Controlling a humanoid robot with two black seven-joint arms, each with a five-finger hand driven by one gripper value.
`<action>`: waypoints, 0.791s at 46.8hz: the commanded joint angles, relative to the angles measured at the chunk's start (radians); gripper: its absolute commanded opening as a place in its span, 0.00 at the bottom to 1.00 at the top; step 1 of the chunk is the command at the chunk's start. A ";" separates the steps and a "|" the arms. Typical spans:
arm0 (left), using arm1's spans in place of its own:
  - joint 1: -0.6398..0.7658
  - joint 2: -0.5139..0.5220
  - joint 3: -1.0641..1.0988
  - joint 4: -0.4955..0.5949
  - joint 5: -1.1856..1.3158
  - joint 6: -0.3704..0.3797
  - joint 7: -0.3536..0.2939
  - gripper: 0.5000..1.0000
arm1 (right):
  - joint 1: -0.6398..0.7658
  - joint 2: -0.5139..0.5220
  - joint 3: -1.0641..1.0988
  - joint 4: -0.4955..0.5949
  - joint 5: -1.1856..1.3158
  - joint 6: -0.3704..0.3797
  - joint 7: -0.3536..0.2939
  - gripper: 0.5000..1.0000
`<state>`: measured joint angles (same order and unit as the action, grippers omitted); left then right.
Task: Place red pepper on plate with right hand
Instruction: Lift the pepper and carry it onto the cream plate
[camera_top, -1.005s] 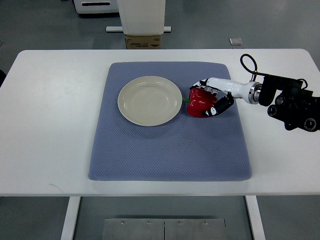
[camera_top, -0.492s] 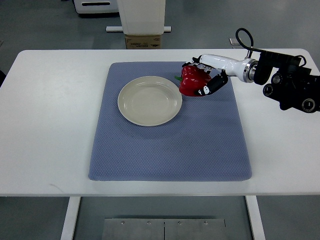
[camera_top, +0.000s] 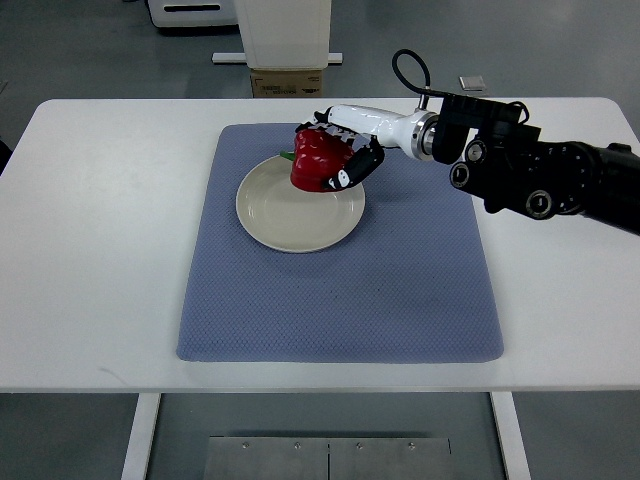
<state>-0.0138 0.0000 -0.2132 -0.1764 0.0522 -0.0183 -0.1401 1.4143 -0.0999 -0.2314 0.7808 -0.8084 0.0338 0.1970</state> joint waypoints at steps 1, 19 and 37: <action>0.000 0.000 0.000 0.000 0.000 0.000 -0.001 1.00 | 0.000 0.042 0.001 -0.020 0.000 0.000 -0.005 0.00; 0.000 0.000 0.000 0.000 0.001 0.000 0.001 1.00 | -0.032 0.100 0.003 -0.100 0.000 -0.003 -0.008 0.00; 0.000 0.000 0.000 0.000 0.000 0.000 -0.001 1.00 | -0.089 0.100 0.037 -0.091 0.006 -0.005 0.009 0.00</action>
<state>-0.0138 0.0000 -0.2132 -0.1764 0.0526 -0.0186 -0.1407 1.3367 0.0002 -0.1969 0.6896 -0.8021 0.0304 0.2051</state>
